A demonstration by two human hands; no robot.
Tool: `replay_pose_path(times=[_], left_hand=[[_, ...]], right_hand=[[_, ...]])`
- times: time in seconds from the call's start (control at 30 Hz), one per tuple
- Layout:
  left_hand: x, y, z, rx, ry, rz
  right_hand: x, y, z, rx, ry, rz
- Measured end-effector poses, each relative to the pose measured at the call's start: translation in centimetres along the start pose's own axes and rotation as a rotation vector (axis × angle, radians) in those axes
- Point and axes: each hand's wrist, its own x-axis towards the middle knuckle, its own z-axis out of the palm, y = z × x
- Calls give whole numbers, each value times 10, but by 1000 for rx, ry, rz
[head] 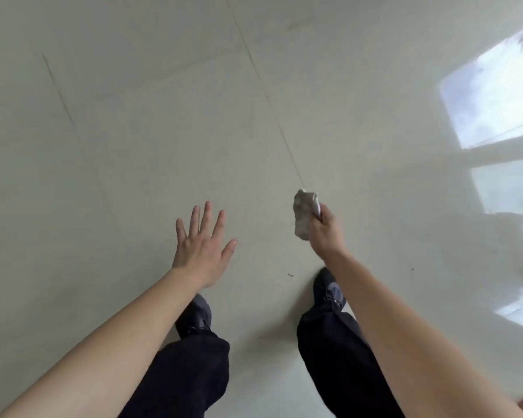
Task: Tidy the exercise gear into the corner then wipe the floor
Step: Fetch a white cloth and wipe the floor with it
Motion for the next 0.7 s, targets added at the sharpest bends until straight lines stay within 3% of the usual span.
replay_pose_path(times=[0.17, 0.3, 0.37, 0.43, 0.6, 0.7], left_hand=[[94, 14, 95, -38, -1, 7], [155, 16, 147, -49, 96, 22], [183, 12, 167, -54, 212, 30], [212, 7, 181, -57, 319, 28], [263, -3, 206, -91, 508, -8], [268, -4, 213, -92, 578, -7]], right_hand=[[99, 91, 30, -142, 91, -76], [141, 153, 60, -458, 263, -344], [150, 188, 79, -708, 134, -502], [155, 219, 97, -907, 6, -515], [198, 230, 117, -810, 273, -537], [243, 192, 119, -801, 305, -531]])
